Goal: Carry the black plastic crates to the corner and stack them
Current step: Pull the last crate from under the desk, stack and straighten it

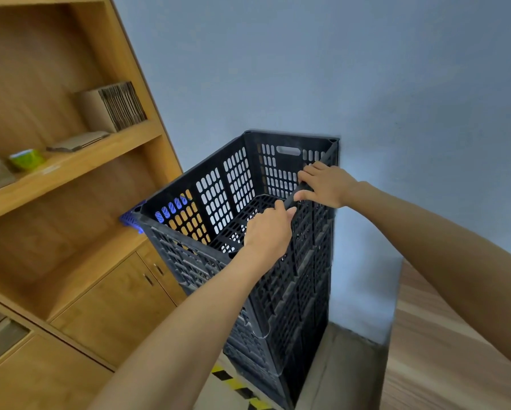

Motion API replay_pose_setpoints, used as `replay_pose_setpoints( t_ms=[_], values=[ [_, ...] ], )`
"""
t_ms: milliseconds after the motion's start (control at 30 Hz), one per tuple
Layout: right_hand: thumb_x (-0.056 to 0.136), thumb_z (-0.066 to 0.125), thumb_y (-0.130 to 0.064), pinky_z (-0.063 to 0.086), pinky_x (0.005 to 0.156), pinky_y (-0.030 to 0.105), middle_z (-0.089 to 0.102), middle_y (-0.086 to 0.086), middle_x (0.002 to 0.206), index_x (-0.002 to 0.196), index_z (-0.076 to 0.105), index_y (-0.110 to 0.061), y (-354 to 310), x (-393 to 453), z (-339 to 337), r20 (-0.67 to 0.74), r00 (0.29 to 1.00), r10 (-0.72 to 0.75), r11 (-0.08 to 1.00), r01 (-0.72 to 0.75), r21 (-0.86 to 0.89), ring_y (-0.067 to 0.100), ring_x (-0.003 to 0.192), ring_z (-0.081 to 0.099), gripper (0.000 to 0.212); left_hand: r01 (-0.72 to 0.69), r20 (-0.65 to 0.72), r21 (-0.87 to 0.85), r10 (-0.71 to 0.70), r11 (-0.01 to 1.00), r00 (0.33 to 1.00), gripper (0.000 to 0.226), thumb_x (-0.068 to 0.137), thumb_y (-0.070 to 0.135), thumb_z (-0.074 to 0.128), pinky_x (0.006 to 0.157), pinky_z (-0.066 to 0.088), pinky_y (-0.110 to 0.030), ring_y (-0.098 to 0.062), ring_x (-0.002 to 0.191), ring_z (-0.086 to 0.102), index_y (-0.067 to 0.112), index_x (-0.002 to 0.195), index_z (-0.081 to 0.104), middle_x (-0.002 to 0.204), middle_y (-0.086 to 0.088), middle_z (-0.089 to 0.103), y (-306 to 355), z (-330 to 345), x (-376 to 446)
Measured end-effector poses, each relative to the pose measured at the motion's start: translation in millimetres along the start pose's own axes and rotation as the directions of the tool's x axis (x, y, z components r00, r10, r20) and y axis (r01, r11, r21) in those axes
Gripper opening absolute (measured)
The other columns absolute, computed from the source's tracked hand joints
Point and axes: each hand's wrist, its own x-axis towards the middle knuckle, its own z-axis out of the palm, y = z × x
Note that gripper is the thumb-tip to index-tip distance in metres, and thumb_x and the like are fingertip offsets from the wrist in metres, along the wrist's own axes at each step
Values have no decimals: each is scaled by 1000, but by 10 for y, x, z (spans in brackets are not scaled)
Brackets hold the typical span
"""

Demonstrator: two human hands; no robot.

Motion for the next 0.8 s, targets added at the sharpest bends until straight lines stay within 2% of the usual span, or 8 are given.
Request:
replay_pose_setpoints(
  t_ms=[200, 300, 400, 700, 800],
  values=[
    [72, -3, -80, 47, 88, 38, 51, 1, 125, 128, 45, -15, -133, -124, -30, -5, 999, 49, 998, -48, 30, 21, 119, 42, 98, -46, -14, -36, 46, 998, 999, 51, 104, 48, 16, 60, 43, -38, -33, 79, 64, 9, 114, 48, 94, -12, 66, -70, -31, -141],
    [68, -12, -83, 47, 87, 38, 51, 2, 126, 130, 44, -14, -219, -214, -76, -9, 997, 71, 997, -70, 42, 22, 121, 42, 109, -70, -11, -37, 69, 997, 998, 51, 104, 47, 16, 60, 40, -37, -33, 80, 64, 9, 114, 48, 94, -11, 65, -106, -48, -216],
    [64, -19, -85, 48, 89, 40, 51, 2, 126, 131, 44, -13, -309, -319, -118, -4, 995, 103, 994, -102, 32, 22, 121, 42, 117, -91, -11, -46, 91, 995, 996, 52, 104, 48, 15, 62, 44, -39, -34, 80, 64, 9, 114, 48, 95, -12, 66, -153, -57, -298],
    [79, 9, -77, 46, 97, 46, 43, 3, 142, 141, 37, -15, -602, -622, -254, 98, 969, 225, 974, -226, -1, 22, 133, 35, 92, -186, 9, -127, 189, 974, 982, 54, 103, 51, 15, 64, 49, -41, -34, 82, 64, 10, 112, 49, 96, -12, 66, -278, -142, -591],
    [75, 5, -80, 45, 100, 45, 41, 3, 146, 146, 32, -15, -684, -635, -346, 133, 961, 244, 970, -244, -16, 22, 138, 32, 100, -188, 6, -131, 191, 973, 982, 53, 103, 51, 16, 62, 43, -39, -34, 83, 63, 10, 110, 48, 97, -12, 66, -304, -162, -643]
  ],
)
